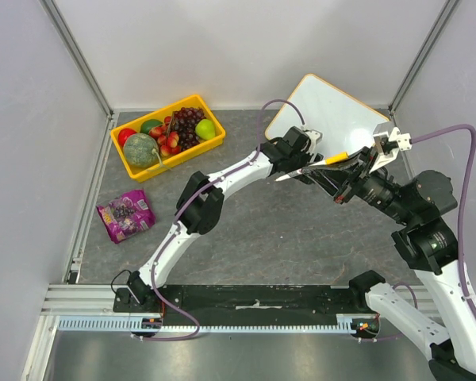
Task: Write a sentence on the whiteboard
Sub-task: Move the whiteboard to the center of the board.
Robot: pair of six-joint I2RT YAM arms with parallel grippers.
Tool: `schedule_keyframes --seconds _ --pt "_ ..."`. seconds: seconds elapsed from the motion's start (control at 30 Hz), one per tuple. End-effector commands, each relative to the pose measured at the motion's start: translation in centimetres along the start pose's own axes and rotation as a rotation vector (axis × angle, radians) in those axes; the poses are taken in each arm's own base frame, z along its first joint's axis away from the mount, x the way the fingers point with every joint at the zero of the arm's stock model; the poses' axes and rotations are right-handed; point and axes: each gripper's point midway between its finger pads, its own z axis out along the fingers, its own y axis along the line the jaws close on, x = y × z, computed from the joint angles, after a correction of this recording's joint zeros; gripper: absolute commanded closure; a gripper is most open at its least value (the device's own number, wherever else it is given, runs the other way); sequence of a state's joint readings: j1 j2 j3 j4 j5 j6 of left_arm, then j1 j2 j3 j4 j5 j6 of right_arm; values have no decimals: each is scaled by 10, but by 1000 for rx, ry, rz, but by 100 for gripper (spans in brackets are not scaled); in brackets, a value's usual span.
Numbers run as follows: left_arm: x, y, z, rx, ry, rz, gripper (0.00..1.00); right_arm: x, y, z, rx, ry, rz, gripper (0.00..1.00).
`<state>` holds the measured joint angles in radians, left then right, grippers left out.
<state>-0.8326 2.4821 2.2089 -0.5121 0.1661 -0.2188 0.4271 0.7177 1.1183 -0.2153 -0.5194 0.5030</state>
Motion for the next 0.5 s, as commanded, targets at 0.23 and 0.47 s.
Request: schedule_keyframes --seconds 0.23,0.47 --pt "-10 5 37 -26 -59 11 26 -27 20 -6 -67 -71 -74 100" --pt "-11 -2 46 -12 -77 16 29 -24 15 -4 -53 -66 -73 100"
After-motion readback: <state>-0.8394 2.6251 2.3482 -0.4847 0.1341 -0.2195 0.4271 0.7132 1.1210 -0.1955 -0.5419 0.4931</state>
